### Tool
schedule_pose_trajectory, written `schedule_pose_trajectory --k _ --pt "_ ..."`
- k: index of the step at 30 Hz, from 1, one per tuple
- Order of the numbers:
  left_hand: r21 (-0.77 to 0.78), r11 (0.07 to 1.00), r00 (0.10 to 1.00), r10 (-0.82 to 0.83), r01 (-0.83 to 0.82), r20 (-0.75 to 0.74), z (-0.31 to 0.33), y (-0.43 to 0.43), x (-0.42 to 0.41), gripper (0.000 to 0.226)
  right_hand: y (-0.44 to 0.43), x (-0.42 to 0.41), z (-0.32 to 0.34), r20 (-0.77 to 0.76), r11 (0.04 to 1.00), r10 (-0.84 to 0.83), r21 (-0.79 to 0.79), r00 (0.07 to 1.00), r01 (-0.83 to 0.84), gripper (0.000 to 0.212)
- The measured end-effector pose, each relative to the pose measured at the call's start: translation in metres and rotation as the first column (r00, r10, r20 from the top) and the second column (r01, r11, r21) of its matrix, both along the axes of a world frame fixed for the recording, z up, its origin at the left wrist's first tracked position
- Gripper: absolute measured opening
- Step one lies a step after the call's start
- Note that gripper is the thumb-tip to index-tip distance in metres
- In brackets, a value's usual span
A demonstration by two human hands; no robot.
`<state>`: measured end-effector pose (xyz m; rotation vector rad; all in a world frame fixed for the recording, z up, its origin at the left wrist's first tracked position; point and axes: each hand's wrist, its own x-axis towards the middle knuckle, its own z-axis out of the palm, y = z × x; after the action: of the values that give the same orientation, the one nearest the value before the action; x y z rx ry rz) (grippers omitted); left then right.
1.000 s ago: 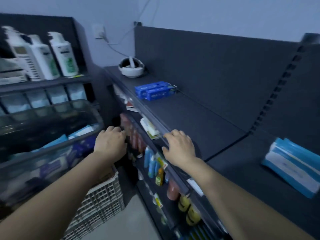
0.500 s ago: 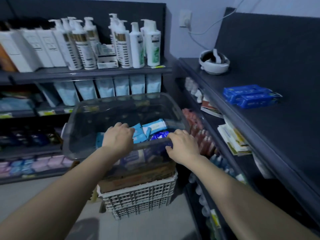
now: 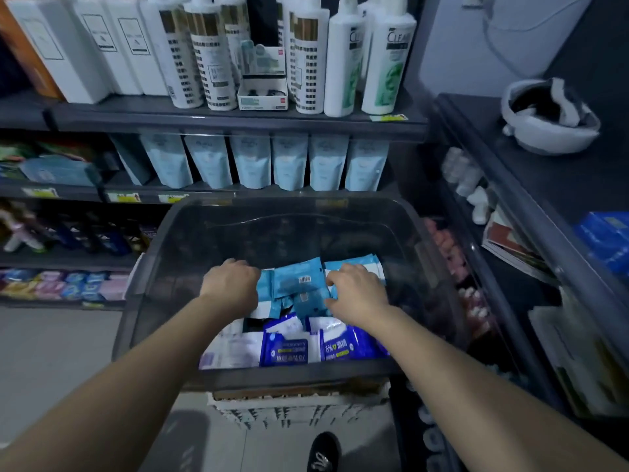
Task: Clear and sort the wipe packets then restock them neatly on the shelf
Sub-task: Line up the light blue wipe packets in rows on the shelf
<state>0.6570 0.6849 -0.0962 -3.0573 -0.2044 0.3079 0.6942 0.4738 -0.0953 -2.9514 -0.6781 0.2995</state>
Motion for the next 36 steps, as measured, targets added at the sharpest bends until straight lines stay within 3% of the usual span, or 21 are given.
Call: schedule_pose_trajectory --k 9,16,19,22,24,26,28,31,34,36 --pt "-0.02 0.988 0.949 0.142 -0.154 -0.281 -0.075 0.027 0.045 0.046 0.027 0.073 -0.063 -0.188 0.977 0.168 -0.101 0.968 -0.189 0.054" --pt "-0.077 0.987 0.926 0.105 -0.142 -0.363 -0.12 0.042 0.063 0.077 0.042 0.091 -0.109 -0.268 0.932 0.237 -0.208 0.934 -0.296 0.096" --pt "-0.017 0.995 0.944 0.084 -0.095 -0.32 -0.134 0.045 0.066 0.082 0.046 0.091 -0.122 -0.263 0.924 0.223 -0.249 0.939 -0.29 0.103" --pt "0.012 0.999 0.978 0.048 -0.046 -0.205 -0.143 0.051 0.07 0.066 0.049 0.1 -0.123 -0.253 0.936 0.249 -0.183 0.935 -0.299 0.091" --pt "0.009 1.0 0.987 0.007 -0.006 -0.161 -0.144 0.056 0.073 0.052 0.052 0.11 -0.115 -0.242 0.967 0.228 -0.059 0.943 -0.249 0.067" --pt "-0.149 0.986 0.992 0.059 -0.075 -0.109 -0.139 0.065 0.079 0.039 0.057 0.118 -0.102 -0.215 0.987 0.147 0.09 0.965 -0.131 0.046" --pt "-0.407 0.881 0.971 0.214 -0.241 -0.11 -0.128 0.072 0.085 0.031 0.064 0.121 -0.089 -0.217 0.975 0.03 0.219 0.976 0.019 0.037" --pt "-0.598 0.688 0.911 0.297 -0.411 -0.285 -0.11 0.075 0.095 0.023 0.069 0.126 -0.082 -0.295 0.912 -0.105 0.352 0.95 0.21 0.027" --pt "-0.618 0.556 0.824 0.277 -0.557 -0.494 -0.111 0.078 0.094 0.025 0.065 0.125 -0.092 -0.468 0.853 -0.133 0.394 0.874 0.341 0.031" --pt "-0.55 0.616 0.805 0.261 -0.563 -0.532 -0.119 0.081 0.088 0.032 0.056 0.119 -0.101 -0.541 0.845 -0.17 0.349 0.824 0.404 0.042"
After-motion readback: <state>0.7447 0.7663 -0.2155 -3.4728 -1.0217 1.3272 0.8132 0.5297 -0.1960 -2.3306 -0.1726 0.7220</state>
